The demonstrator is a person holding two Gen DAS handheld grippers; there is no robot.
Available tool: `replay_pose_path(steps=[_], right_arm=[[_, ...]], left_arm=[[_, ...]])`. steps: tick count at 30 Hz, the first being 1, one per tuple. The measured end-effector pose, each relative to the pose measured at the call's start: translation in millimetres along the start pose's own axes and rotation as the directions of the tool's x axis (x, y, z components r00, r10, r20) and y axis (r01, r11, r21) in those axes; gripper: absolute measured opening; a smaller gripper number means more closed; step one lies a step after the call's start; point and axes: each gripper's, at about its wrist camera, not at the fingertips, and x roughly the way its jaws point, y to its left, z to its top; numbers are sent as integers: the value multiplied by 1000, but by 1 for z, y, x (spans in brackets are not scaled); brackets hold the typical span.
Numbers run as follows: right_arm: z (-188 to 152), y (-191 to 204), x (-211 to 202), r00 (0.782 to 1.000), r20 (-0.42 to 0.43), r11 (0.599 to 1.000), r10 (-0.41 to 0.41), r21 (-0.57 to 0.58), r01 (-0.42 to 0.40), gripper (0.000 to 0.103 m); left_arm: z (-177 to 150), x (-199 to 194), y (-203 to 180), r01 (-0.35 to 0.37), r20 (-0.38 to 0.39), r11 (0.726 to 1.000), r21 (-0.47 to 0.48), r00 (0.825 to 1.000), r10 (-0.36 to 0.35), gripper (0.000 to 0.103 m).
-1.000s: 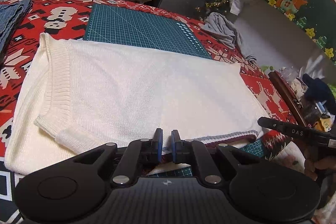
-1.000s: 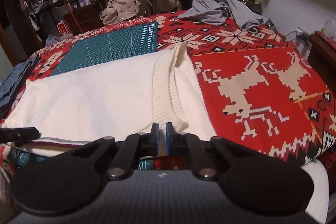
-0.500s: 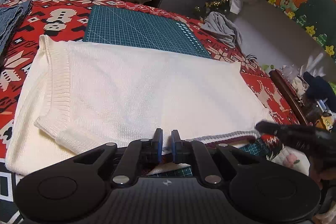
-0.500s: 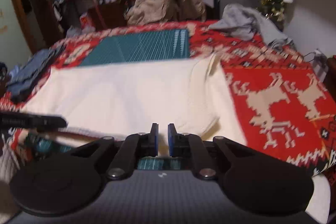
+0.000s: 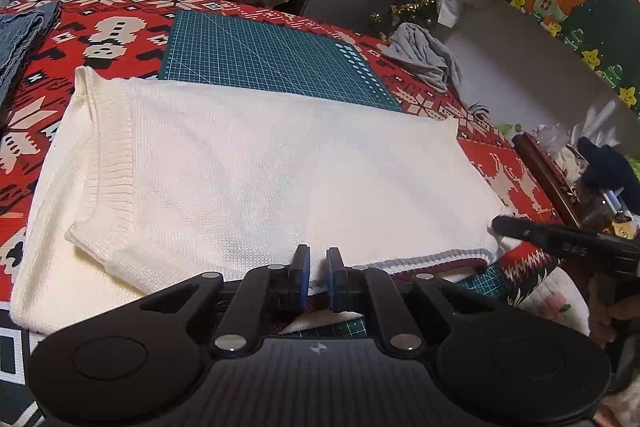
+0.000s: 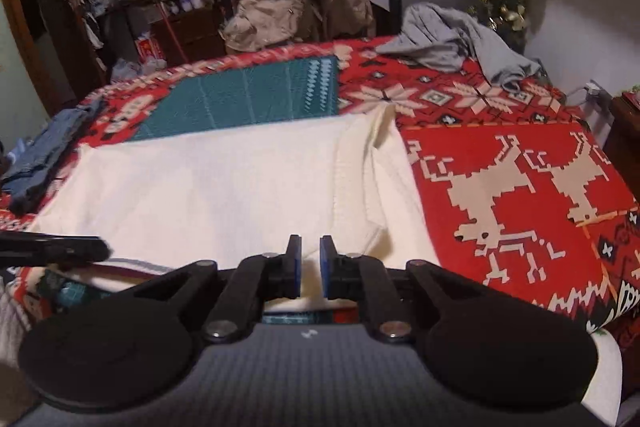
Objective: Fold clothes
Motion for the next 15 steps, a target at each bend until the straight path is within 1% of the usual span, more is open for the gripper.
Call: replay_pose_path(steps=[2,4,7,10,12,14,15], right_arm=[[-2,-7,7,1000,-28,999,-11,34,12,9],[-6,-15,4,1000,-29,997,-3,72,5,8],[-6,-20,-3,999,-32,997,-28,75,30,11],[-2,-23,-10,999,-40,996,-14,82,17,13],[2,-23,-14,999,-42,997,-6,82,9,30],[7,-21,-20,999,-40,998,-4,70,7,34],[10,-19,-22,999,-39,998,-4,63,6,42]], left_arm=[[0,0,1,2,1,1000,-1,1000,-2,9],[0,0,1,4,2,1000,-4,1000,-4,9],[0,0,2,6,2,1000,-4,1000,-6,9],[0,0,1,5,1,1000,-1,1000,-5,9],[0,0,1,5,2,1000,-1,1000,-5,9],[0,0,1,5,3,1000,-2,1000,-5,9],[0,0,1,5,3,1000,-2,1000,-5,9]])
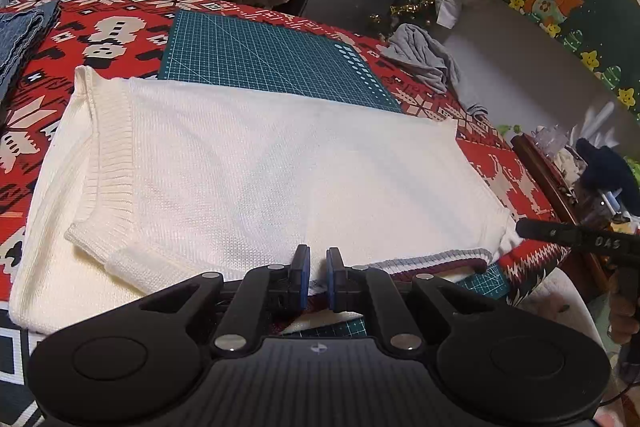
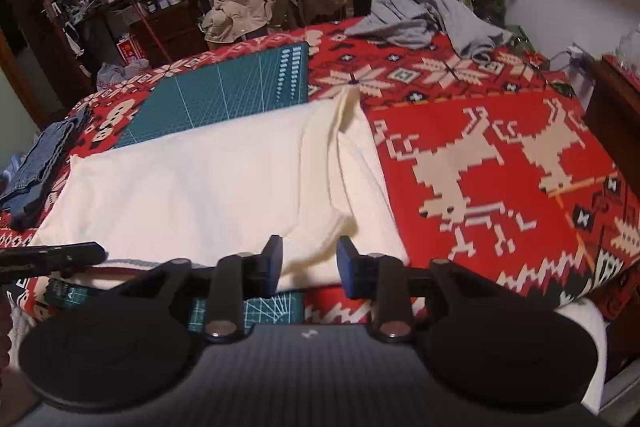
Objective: Fold clothes
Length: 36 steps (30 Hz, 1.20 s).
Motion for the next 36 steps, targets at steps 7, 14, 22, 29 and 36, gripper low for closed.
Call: replay_pose_path(steps=[7,14,22,29,36], right_arm=[[16,11,-10,999,-17,998,32,-55,-32,85],[18,30,-16,996,-3,989,-84,-123,83,102],[21,37,-24,998,-22,997,-59,-56,58,102],[28,52,-34,987,34,958,-157,-236,161,102],[26,59,-22,978,-27,949,-207,-249,194,102]], left_arm=[[0,0,0,-1,3,1000,1,1000,1,9],[-1,0,0,0,7,1000,2,1000,0,9],[-1,0,0,1,9,1000,1,1000,-1,9],[-2,0,0,1,12,1000,-1,1000,-1,9],[-3,-1,-1,-4,14,1000,3,1000,4,9]])
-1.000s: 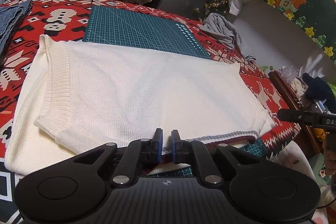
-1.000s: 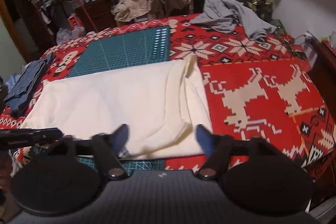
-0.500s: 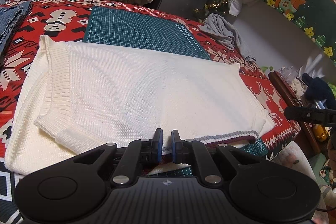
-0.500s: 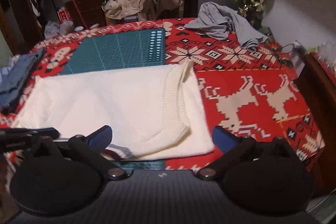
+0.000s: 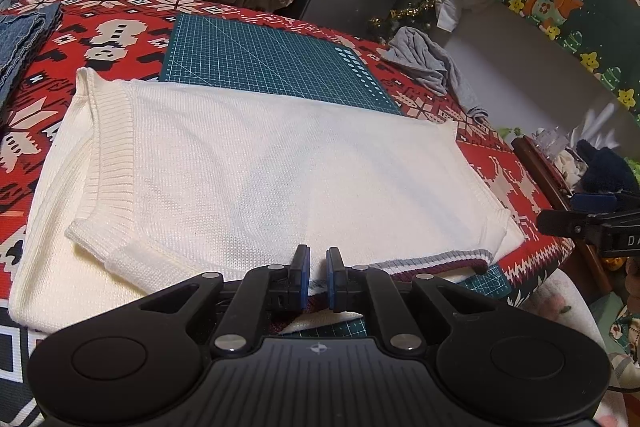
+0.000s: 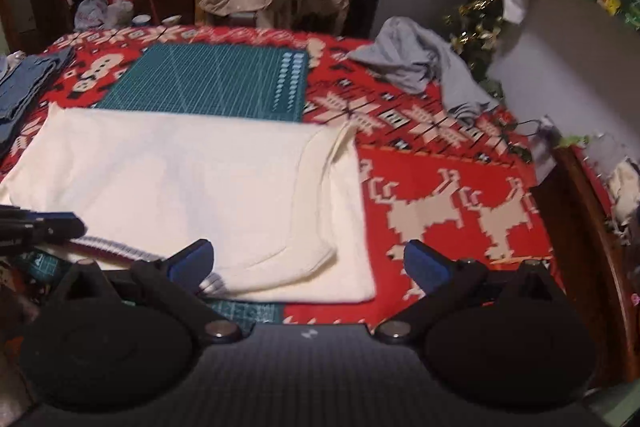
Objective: Fold clothes
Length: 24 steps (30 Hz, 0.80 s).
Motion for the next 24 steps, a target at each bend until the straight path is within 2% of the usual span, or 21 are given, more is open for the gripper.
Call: replay_pose_path(steps=[6,10,13,18,22,24], right_arm=[[0,8,4,1000,-6,1000,-10,1,10,102],[0,13,4,999,-33,1000,14,12,-14,102],[0,18,9,996,-62,998,65,10,-65,102],[1,30,11,996,-24,997,80,0,-80,102],[3,37,15,992,-18,992,127,23,-127,102],[3,39,15,991,12,991,131,35,-132,102]], left_arm=[[0,0,0,0,1,1000,-5,1000,0,9],[0,-1,1,4,2,1000,-9,1000,-4,9],[-1,0,2,8,8,1000,-14,1000,-8,9],[0,0,5,19,10,999,-28,1000,-19,9],[0,0,6,48,10,998,-45,999,-48,19],[0,0,3,56,10,998,-35,998,-55,25]])
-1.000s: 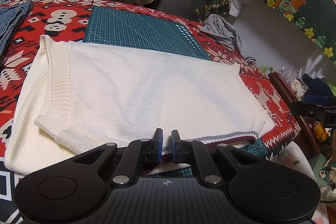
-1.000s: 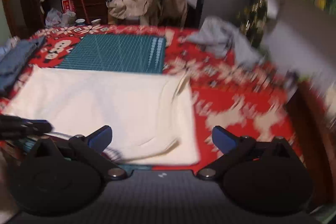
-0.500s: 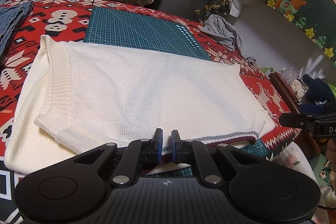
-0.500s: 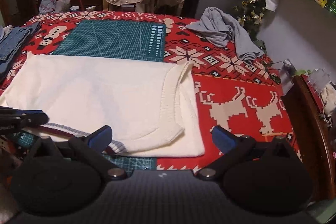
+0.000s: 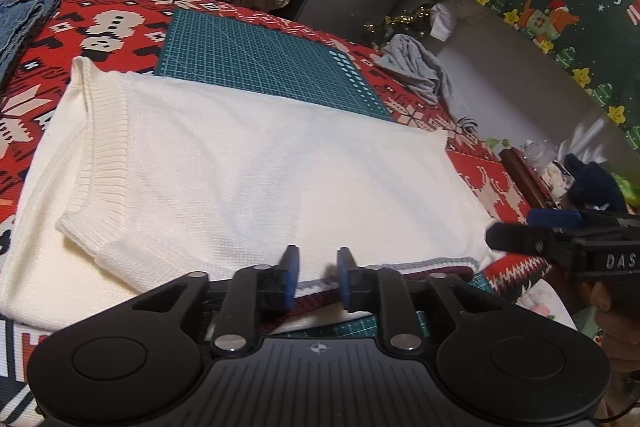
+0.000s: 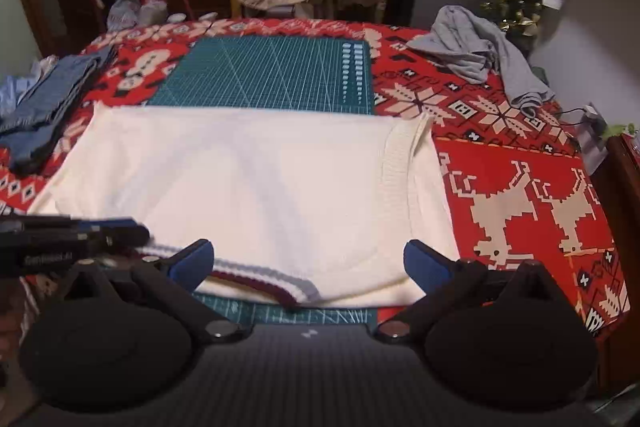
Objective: Fold clothes
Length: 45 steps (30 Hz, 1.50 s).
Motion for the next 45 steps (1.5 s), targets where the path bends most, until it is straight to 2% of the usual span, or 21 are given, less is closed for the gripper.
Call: replay_pose_path(steps=[2,5,6,8,10,13,16,18,20,25,31,36,41,43,45], right_arm=[[0,2,0,1000,28,1000,-2,3,1,102],[2,1,2,999,39,1000,3,13,-4,102],[2,-1,3,999,37,1000,12,21,-13,102],[4,-4,4,999,32,999,30,39,-31,102],[5,-8,5,998,30,997,47,57,-49,99],[8,-17,4,998,43,993,56,101,-60,91],[9,-22,7,998,41,991,37,130,-42,72],[10,-23,11,999,27,991,16,134,-20,41],[11,-24,15,1000,12,989,4,145,-6,36],[9,-24,18,1000,7,988,18,154,-19,37],[9,-23,18,1000,-2,990,28,142,-28,37],[10,-21,21,999,-10,989,38,141,-36,40],[9,-18,21,999,-15,990,45,131,-42,44],[8,-18,20,999,-14,990,46,133,-44,46],[7,-19,20,999,-14,989,46,138,-43,49]], left_arm=[[0,0,-5,5,0,1000,23,1000,-5,36],[1,1,-15,-25,0,998,51,1000,25,38],[1,1,-17,-37,1,998,60,999,37,37],[5,-3,-18,-42,12,998,55,999,41,22],[10,-10,-16,-37,31,999,35,999,36,13],[21,-21,-7,-24,75,1000,-17,997,25,12],[39,-25,4,-63,109,997,-40,992,67,3],[52,-17,17,-82,101,995,-61,991,88,1],[65,-9,30,-100,92,991,-86,990,108,0],[69,9,68,-117,29,966,-231,991,127,0],[46,-15,82,-118,6,944,-307,992,126,0],[26,-39,83,-146,0,944,-296,988,153,1],[23,-47,81,-157,-8,941,-299,987,163,0],[28,-47,76,-127,9,947,-295,991,136,0],[35,-44,70,-68,27,953,-296,996,80,0]])
